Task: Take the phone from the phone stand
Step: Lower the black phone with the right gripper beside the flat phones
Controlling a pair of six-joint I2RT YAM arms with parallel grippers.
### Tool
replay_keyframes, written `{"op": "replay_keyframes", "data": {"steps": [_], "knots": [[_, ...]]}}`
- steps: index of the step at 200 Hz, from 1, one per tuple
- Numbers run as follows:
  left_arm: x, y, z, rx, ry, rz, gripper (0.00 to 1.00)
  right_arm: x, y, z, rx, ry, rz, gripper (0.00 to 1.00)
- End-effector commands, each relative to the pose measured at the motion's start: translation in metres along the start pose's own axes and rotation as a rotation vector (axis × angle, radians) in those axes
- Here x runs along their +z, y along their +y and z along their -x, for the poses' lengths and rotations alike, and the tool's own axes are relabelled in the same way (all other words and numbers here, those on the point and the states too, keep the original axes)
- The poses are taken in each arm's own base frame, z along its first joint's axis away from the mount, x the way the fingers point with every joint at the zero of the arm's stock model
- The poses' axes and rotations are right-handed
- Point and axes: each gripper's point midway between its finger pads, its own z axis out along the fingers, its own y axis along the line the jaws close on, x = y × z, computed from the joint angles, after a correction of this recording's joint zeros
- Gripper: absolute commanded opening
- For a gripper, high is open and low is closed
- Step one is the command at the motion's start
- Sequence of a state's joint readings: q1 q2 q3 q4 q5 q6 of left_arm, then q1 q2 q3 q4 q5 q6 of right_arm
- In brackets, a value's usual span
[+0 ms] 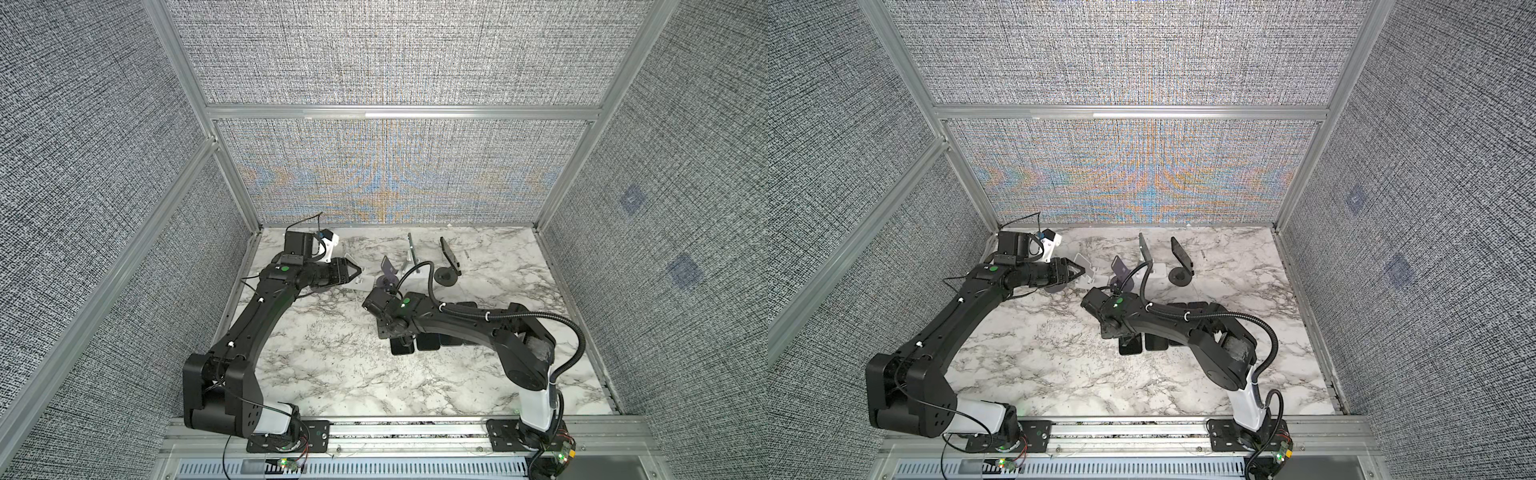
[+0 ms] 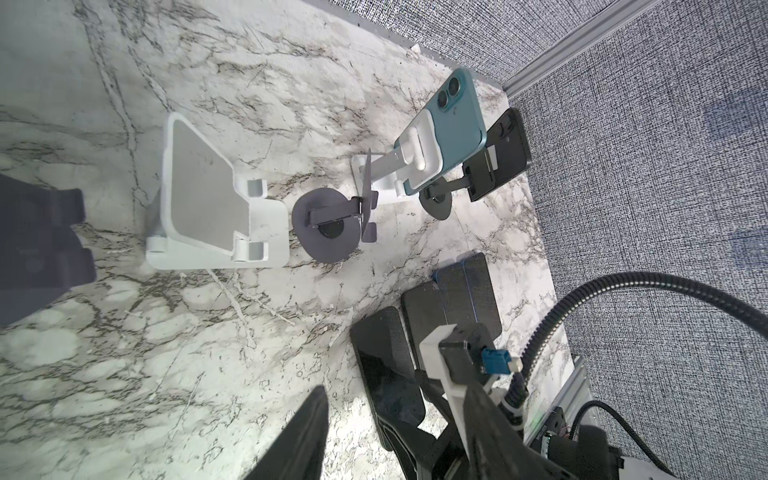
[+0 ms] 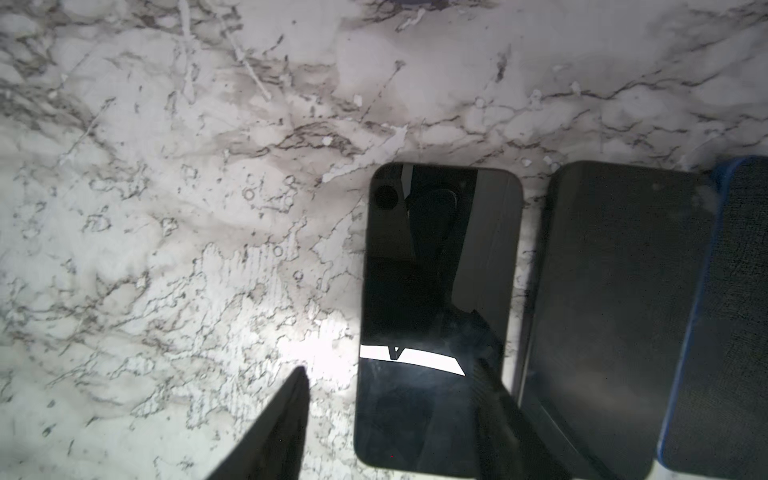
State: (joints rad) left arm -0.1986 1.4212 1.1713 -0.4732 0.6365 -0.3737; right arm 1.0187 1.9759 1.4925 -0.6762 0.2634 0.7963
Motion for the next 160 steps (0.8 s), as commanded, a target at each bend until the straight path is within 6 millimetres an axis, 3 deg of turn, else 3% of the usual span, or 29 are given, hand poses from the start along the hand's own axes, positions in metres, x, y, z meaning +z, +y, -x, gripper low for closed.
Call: {"op": "replay_keyframes", "data": {"steps": [1,35,117,160], "knots": [[-0.002,-0.001,0.004,0.013,-0.018,-0.003,0.54,0.0,0.022,-0.001,-0.026,-0.004,0.048,0.38],[-0.002,-0.001,0.003,0.008,-0.015,-0.009,0.54,0.017,0.04,-0.011,-0.072,0.035,0.062,0.29],[-0.004,-0.006,0.004,0.012,-0.022,-0.026,0.53,0.041,0.018,-0.028,-0.078,0.095,-0.002,0.27],[-0.003,-0.005,0.004,0.006,-0.018,-0.027,0.54,0.043,0.01,-0.028,-0.078,0.097,-0.02,0.27]]}}
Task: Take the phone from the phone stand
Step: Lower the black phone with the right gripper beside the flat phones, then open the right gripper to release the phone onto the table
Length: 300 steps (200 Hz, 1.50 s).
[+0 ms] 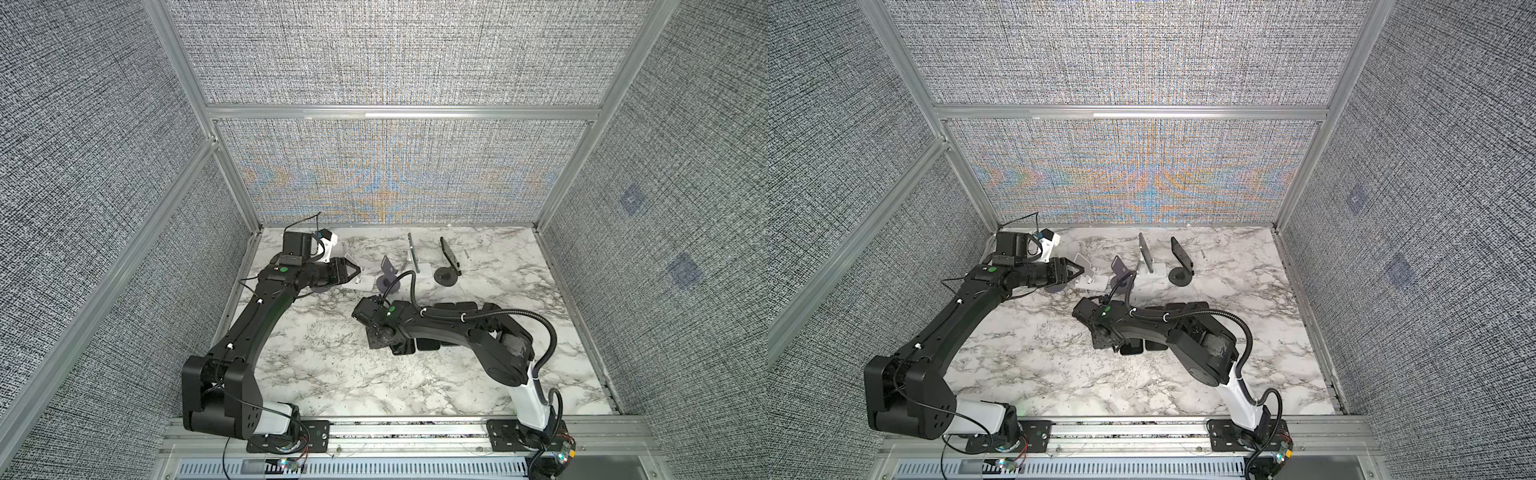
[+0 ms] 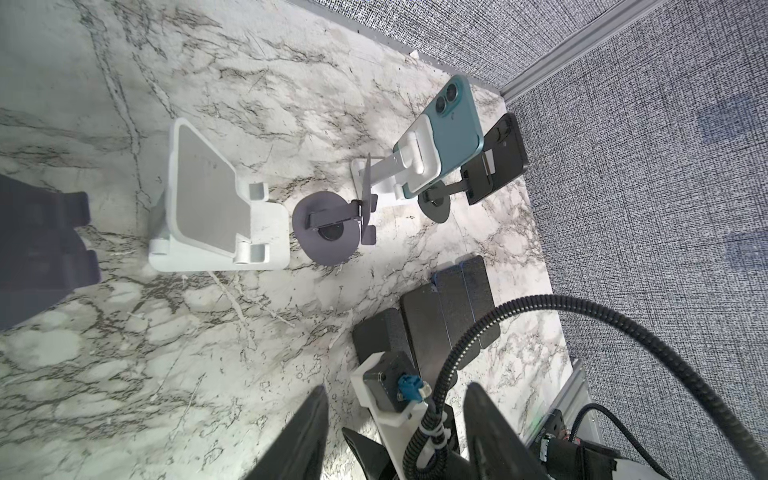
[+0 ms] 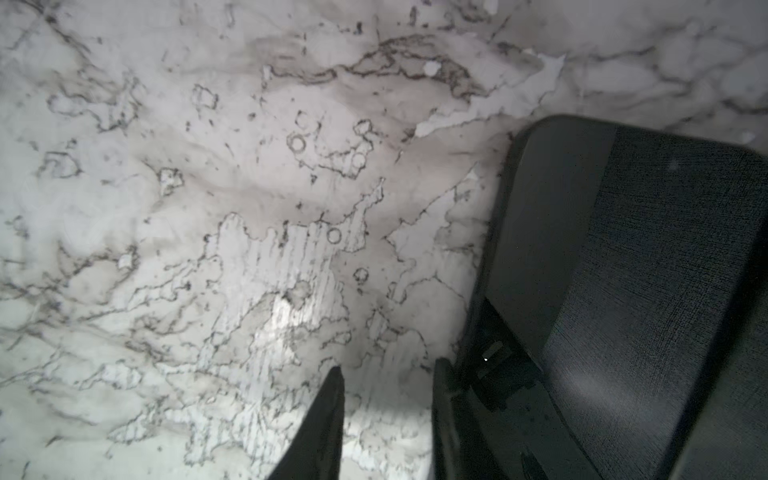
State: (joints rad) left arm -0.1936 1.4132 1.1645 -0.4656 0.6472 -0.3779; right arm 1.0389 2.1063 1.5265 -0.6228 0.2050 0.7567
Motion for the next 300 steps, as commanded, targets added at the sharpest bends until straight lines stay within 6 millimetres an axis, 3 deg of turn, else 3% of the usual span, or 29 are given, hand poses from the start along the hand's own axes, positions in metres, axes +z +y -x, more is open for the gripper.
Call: {"op": "replay_keyframes", "data": {"steps": [1,59,119,166,207,225,264,300], "knots": [[-0.001,-0.004,0.004,0.008,-0.013,-0.018,0.54,0.003,-0.011,-0.007,-0.008,0.027,-0.039,0.27],[-0.001,-0.002,0.003,0.008,-0.013,-0.01,0.54,0.005,-0.02,-0.006,-0.02,0.039,-0.062,0.27],[-0.001,-0.003,0.003,0.009,-0.012,-0.011,0.54,0.005,-0.009,-0.003,-0.065,0.033,-0.008,0.3],[-0.001,-0.003,0.003,0.009,-0.012,-0.012,0.54,-0.009,0.005,0.008,-0.116,-0.003,0.069,0.5],[-0.002,-0.003,0.003,0.014,-0.012,-0.011,0.54,-0.028,0.002,0.013,-0.12,-0.051,0.09,0.66],[-0.002,-0.002,0.003,0.018,-0.014,-0.001,0.55,-0.043,-0.006,0.019,-0.144,-0.09,0.072,0.7],[-0.001,0.0,0.001,0.016,-0.007,0.004,0.58,-0.082,-0.049,0.033,-0.219,-0.202,-0.021,0.83],[-0.002,-0.001,0.001,0.03,-0.006,0.007,0.64,-0.109,-0.091,0.032,-0.226,-0.254,-0.038,0.94]]}}
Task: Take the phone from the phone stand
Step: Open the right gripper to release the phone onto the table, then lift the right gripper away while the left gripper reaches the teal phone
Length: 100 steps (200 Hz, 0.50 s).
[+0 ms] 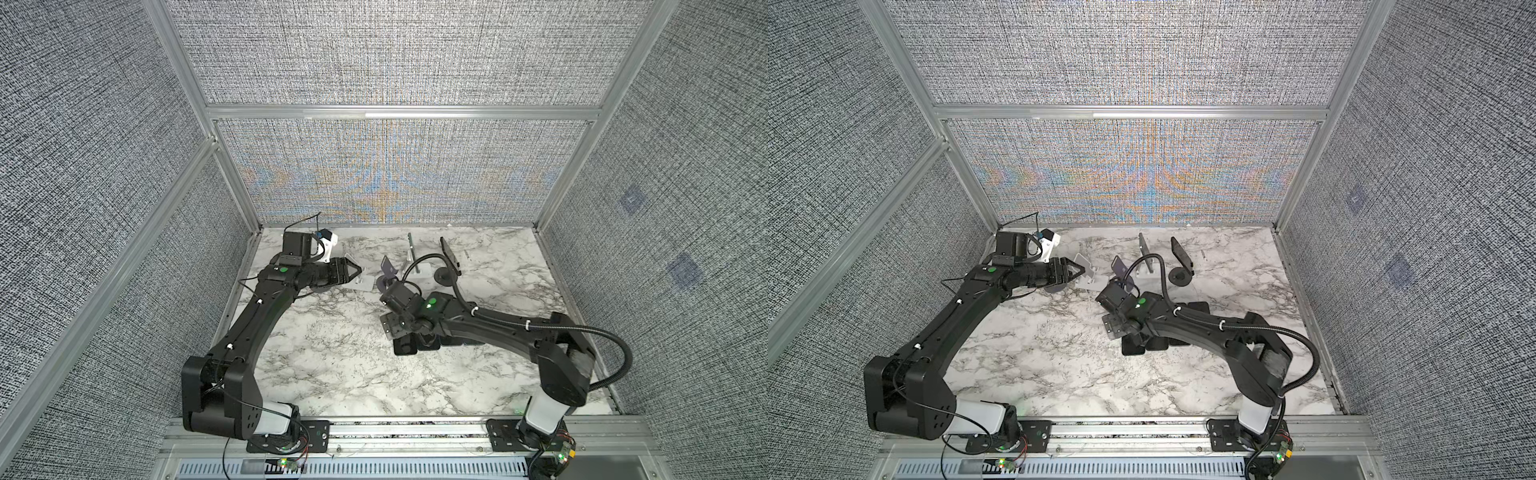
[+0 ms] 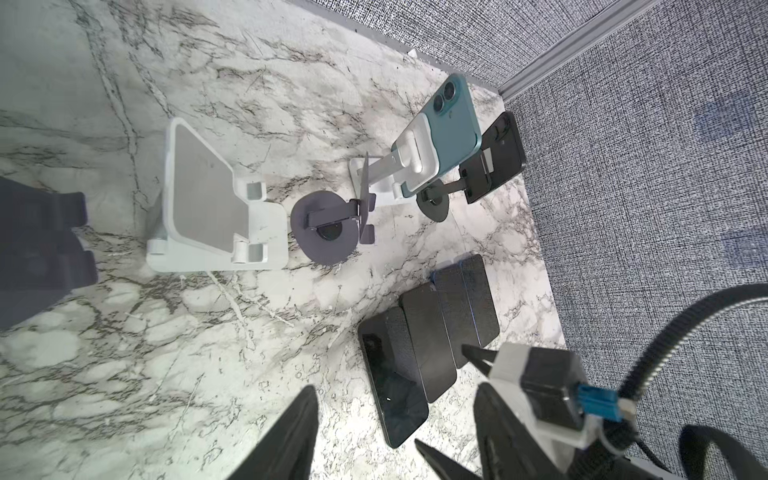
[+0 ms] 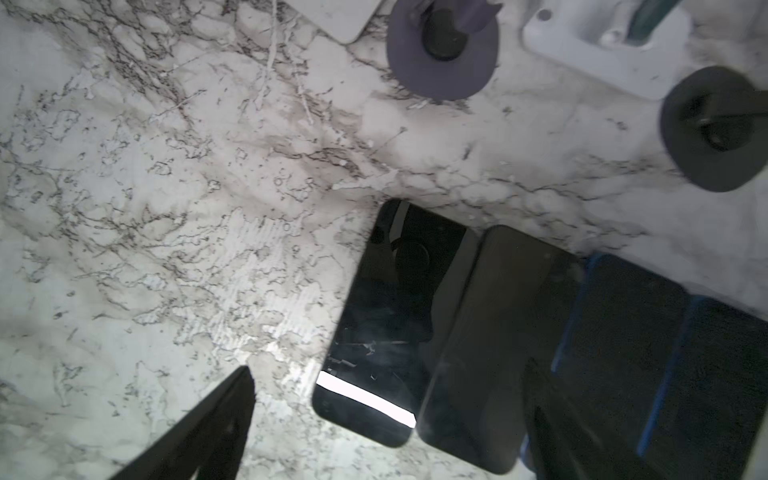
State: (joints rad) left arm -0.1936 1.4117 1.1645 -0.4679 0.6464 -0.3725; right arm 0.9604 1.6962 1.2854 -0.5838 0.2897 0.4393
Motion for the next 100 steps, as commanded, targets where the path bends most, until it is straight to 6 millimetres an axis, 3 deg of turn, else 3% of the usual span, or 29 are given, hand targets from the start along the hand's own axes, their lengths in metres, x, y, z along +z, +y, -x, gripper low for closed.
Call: {"op": "replay_keyframes", "data": {"steps": [1,38,63,100], "knots": [[-0.002,0.0,0.002,0.024,-0.006,0.007,0.64,-0.013,-0.028,-0.001,-0.034,-0.033,-0.048,0.94],[-0.001,0.005,0.001,0.047,-0.016,0.057,0.76,-0.028,-0.085,-0.029,0.128,-0.046,-0.077,0.96],[0.001,0.005,0.006,0.084,-0.06,0.142,0.89,-0.042,-0.109,-0.043,0.207,-0.143,-0.085,0.96],[0.03,-0.02,0.026,0.15,-0.135,0.189,0.96,-0.055,-0.141,-0.061,0.343,-0.219,-0.114,0.95]]}}
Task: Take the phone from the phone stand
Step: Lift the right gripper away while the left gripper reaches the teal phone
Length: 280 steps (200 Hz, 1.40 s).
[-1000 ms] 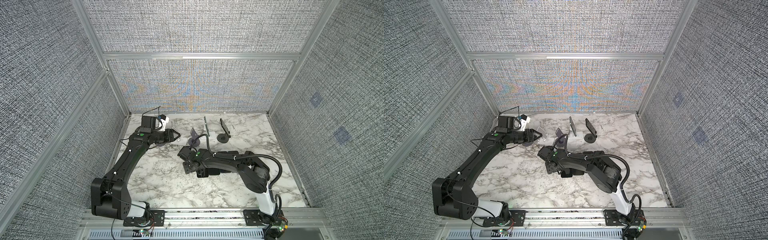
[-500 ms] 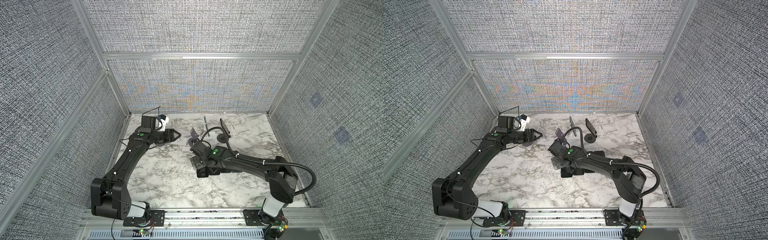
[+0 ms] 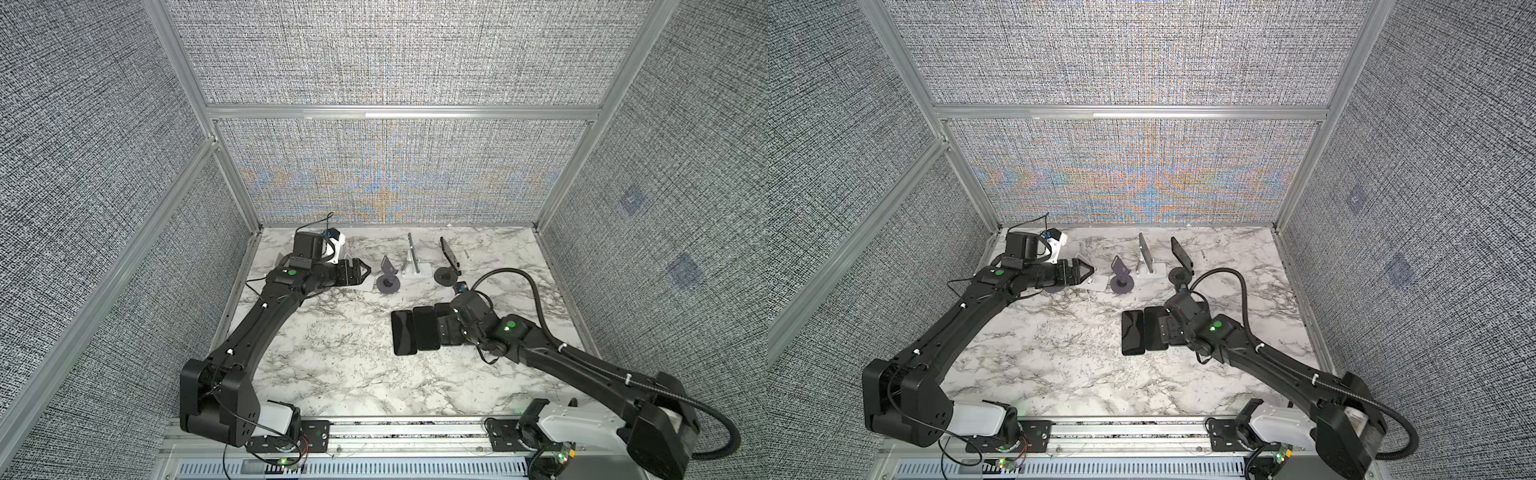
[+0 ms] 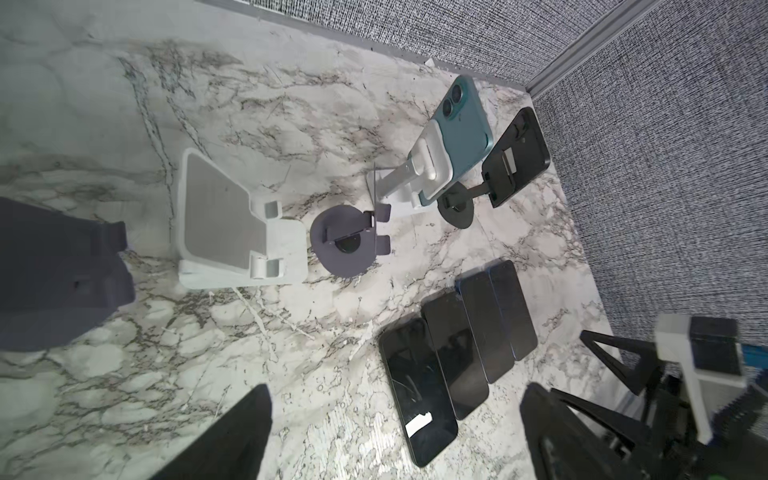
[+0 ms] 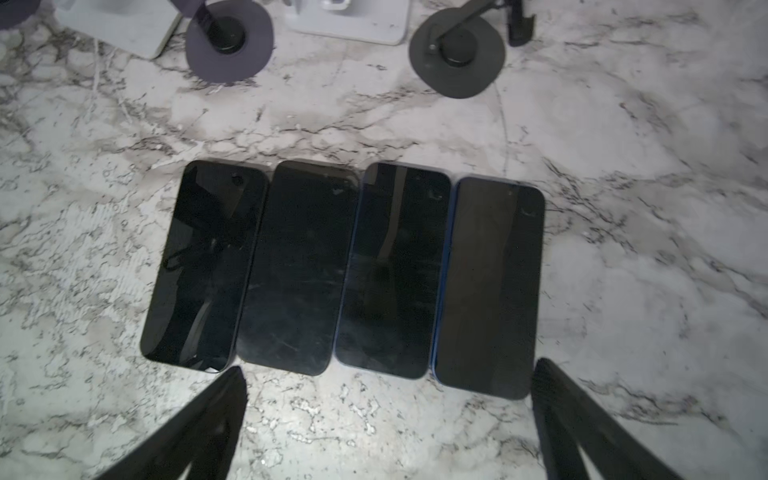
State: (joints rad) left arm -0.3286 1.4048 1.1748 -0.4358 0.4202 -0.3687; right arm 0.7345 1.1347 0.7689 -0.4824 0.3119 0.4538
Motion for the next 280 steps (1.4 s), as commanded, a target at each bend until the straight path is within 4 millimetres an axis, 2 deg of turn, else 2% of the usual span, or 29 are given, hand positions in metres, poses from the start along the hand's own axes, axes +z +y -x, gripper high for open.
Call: {"op": "replay_keyframes", "data": {"steps": [1,25,74,90,116,131,207,239,280], "knots": [[0.014,-0.007,0.027,0.037,-0.095,0.07,0.96,-0.007,-0.014,0.01,0.11,-0.082,-0.022,0.96],[0.041,-0.029,0.044,0.044,-0.116,0.074,0.95,-0.011,-0.033,0.002,0.209,-0.111,-0.042,0.94],[0.103,-0.061,0.065,0.091,-0.093,0.092,0.91,-0.01,-0.054,-0.02,0.297,-0.1,-0.051,0.94],[0.122,-0.063,0.067,0.106,-0.079,0.127,0.89,-0.008,-0.056,-0.028,0.313,-0.089,-0.038,0.94],[0.143,-0.063,0.071,0.115,-0.076,0.17,0.76,-0.009,-0.06,-0.038,0.322,-0.073,-0.045,0.94],[0.159,-0.06,0.067,0.12,-0.062,0.184,0.73,-0.01,-0.063,-0.041,0.322,-0.07,-0.051,0.94],[0.199,-0.057,0.061,0.149,-0.012,0.204,0.59,-0.018,-0.076,-0.053,0.323,-0.069,-0.092,0.95],[0.207,-0.053,0.062,0.158,-0.003,0.22,0.42,-0.021,-0.08,-0.058,0.334,-0.065,-0.102,0.95],[0.213,-0.057,0.058,0.151,0.019,0.19,0.14,-0.028,-0.086,-0.06,0.344,-0.082,-0.116,0.95]]}}
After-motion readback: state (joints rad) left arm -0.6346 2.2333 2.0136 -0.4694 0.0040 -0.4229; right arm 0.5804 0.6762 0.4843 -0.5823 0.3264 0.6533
